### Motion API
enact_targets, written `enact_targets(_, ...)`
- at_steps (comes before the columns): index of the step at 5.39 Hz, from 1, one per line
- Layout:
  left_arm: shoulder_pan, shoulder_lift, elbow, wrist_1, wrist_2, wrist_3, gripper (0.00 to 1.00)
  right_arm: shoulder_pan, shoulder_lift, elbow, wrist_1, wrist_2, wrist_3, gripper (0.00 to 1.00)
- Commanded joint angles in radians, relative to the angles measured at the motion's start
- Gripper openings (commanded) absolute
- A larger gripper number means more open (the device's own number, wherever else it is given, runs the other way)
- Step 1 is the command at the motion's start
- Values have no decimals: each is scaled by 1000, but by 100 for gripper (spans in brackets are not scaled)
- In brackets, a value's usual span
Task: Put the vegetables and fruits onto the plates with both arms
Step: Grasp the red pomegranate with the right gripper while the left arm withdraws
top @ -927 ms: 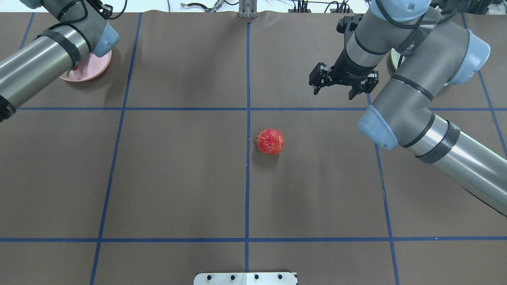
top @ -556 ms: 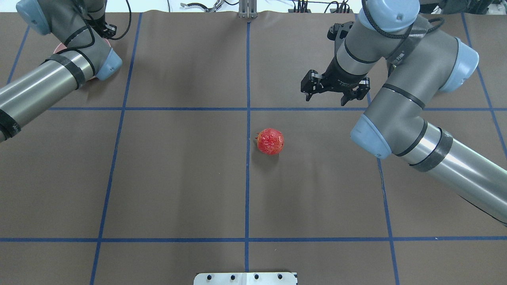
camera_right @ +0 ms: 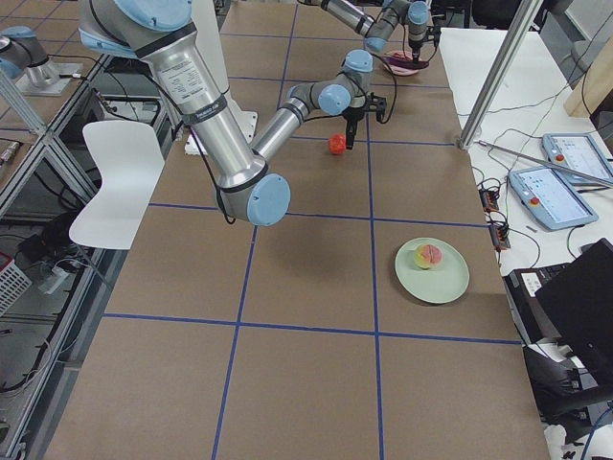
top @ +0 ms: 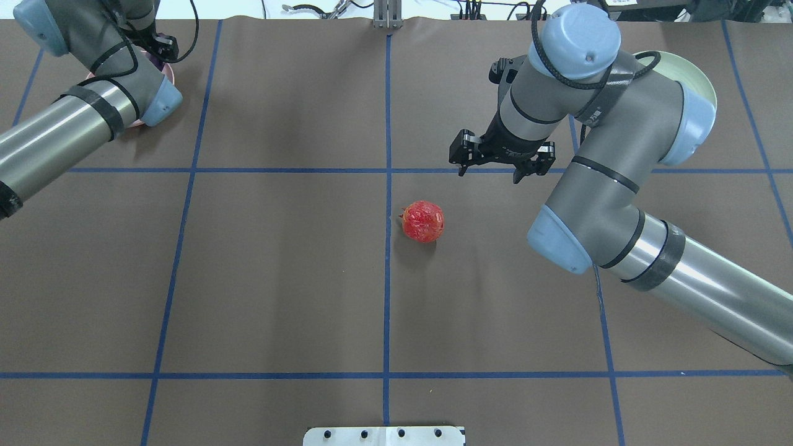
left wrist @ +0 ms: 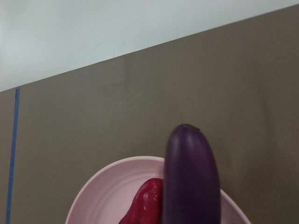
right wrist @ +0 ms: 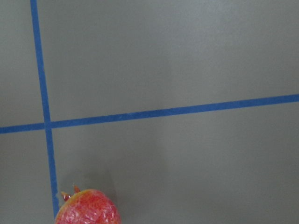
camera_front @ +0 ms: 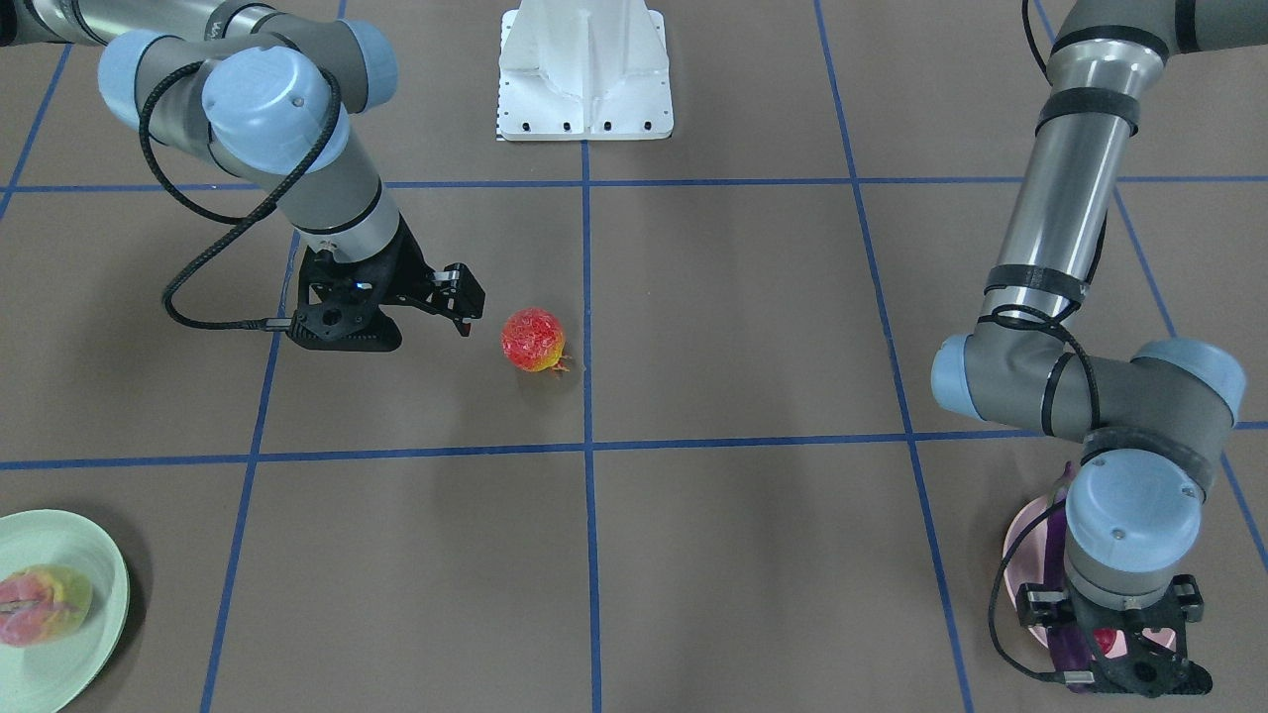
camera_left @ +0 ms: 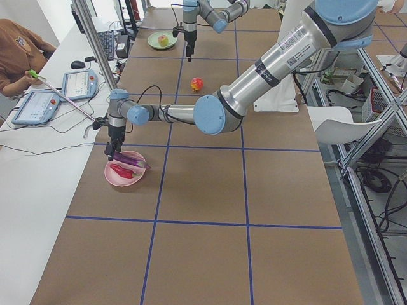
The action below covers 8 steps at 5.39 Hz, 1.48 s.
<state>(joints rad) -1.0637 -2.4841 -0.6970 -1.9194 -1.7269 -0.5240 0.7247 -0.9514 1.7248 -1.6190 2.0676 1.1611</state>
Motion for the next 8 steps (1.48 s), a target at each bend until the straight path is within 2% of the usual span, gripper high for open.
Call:
enact_targets(1, -28, -1, -124, 115, -46, 10, 100, -74, 28, -10, 11, -46, 38, 100)
enact_targets(2, -44, 2, -183, 162, -122, 10, 100, -85, 61, -39, 11, -47, 57, 100)
enact_targets(4, -54, 4, -213, 177, -143, 10, 100, -116, 103, -129, 18, -87, 69, 100)
enact_targets(5, -62, 4, -261, 228, -201, 10, 100, -125, 106, -183, 103, -89, 75, 100)
enact_targets(8, -64, 42, -366, 290, -204, 10, 100, -140, 118, -223, 131, -92, 80, 100)
